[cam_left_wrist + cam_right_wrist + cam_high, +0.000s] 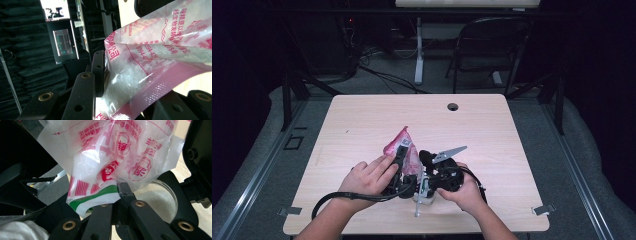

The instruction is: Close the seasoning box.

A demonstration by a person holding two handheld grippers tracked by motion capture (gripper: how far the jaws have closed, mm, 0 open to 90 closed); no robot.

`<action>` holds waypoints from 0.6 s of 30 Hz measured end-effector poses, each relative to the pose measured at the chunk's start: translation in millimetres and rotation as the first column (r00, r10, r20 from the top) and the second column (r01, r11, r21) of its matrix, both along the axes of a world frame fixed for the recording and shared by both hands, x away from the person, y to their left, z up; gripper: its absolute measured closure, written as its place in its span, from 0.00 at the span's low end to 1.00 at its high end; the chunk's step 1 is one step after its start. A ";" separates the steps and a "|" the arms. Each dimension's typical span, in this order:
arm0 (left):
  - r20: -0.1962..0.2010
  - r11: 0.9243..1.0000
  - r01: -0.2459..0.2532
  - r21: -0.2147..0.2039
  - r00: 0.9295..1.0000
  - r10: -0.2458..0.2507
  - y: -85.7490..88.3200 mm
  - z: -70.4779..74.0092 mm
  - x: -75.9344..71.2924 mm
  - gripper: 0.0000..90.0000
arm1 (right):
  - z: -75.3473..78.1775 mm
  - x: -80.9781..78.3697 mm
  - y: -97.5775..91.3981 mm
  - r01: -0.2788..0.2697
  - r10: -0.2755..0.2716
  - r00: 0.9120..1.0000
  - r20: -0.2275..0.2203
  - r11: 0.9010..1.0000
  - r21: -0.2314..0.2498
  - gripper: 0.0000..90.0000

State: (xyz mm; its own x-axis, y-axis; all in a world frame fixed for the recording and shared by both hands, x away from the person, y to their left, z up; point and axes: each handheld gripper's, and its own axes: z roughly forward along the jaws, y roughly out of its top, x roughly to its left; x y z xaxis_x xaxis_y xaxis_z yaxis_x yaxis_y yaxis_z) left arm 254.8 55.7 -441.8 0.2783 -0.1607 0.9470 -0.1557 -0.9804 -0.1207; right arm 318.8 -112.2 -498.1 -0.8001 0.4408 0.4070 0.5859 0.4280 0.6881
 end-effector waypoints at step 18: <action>0.009 1.000 0.000 0.007 1.000 0.000 -0.5 -1.7 -2.9 0.81 | -1.6 0.5 0.2 0.009 -0.009 1.000 0.006 1.000 -0.001 1.00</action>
State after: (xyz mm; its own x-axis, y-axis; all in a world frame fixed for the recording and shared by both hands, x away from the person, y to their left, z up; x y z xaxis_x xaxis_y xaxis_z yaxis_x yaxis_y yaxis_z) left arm 252.0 55.1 -443.5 0.2698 -0.1671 0.9483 -0.1544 -0.9796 -0.1286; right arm 319.3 -112.0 -499.7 -0.7983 0.4486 0.4019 0.5859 0.4237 0.6908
